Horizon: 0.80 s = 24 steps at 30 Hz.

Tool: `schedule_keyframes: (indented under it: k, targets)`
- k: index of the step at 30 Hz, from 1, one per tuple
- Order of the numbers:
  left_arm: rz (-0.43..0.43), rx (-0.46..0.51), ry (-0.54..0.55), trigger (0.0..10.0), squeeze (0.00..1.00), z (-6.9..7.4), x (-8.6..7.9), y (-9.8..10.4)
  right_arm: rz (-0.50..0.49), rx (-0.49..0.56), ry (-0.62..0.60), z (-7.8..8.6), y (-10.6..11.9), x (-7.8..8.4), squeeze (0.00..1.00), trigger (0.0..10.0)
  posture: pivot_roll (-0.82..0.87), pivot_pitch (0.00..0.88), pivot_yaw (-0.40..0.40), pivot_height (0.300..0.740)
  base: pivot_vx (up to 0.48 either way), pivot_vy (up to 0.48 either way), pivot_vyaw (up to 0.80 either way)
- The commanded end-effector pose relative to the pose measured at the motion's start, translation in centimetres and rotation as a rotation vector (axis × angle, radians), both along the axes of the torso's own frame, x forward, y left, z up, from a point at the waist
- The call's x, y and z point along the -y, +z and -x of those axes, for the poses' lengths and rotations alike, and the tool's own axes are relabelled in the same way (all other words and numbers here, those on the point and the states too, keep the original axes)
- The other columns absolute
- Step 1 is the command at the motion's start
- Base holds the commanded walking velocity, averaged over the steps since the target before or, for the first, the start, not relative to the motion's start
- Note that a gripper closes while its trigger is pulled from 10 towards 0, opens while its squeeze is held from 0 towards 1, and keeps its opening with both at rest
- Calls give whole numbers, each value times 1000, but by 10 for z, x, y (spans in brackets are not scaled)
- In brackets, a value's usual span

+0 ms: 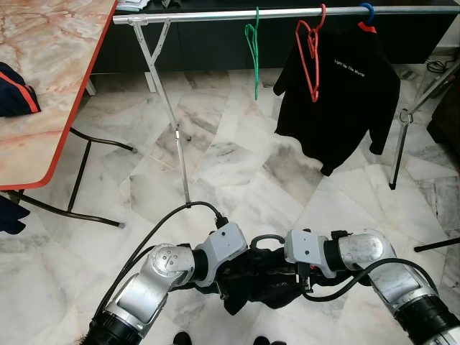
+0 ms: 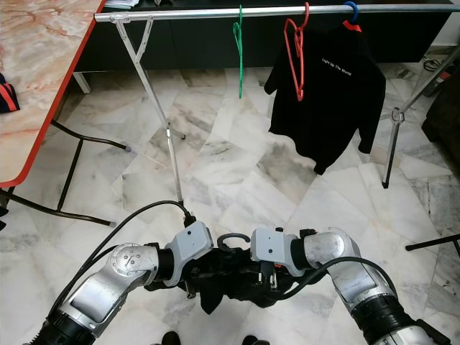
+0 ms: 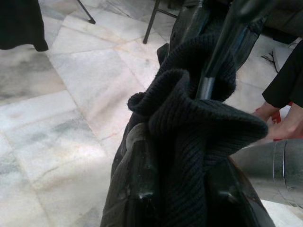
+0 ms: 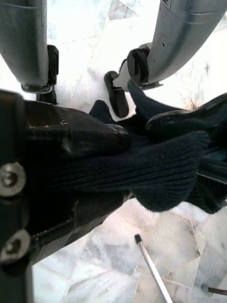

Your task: Hang hanger

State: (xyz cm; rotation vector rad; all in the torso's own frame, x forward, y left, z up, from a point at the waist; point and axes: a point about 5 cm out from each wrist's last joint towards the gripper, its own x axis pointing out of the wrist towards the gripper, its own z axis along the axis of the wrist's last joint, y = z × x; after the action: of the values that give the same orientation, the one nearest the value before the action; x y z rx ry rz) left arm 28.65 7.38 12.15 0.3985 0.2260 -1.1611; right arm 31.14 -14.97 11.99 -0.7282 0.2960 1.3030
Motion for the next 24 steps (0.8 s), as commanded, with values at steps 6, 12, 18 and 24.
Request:
schedule_keyframes:
  k: [6, 12, 18, 24]
  targets:
    - [23, 11, 13, 0, 0, 1, -1, -2, -52, 8, -49, -4, 3, 2, 1000, 10000, -67, 287, -40, 740, 0, 0, 0]
    - [19, 8, 35, 0, 0, 1, -7, -4, -58, -5, -33, -2, 2, 1, 1000, 10000, -68, 287, -33, 740, 0, 0, 0]
    - [-25, 16, 52, 0, 0, 2, -13, -10, -47, -37, -9, 1, 2, 2, 1000, 10000, -70, 292, -33, 740, 0, 0, 0]
    - [-31, 11, 63, 0, 0, 3, -15, -13, -47, -49, 3, 3, 3, 3, 1000, 10000, -69, 294, -31, 740, 0, 0, 0]
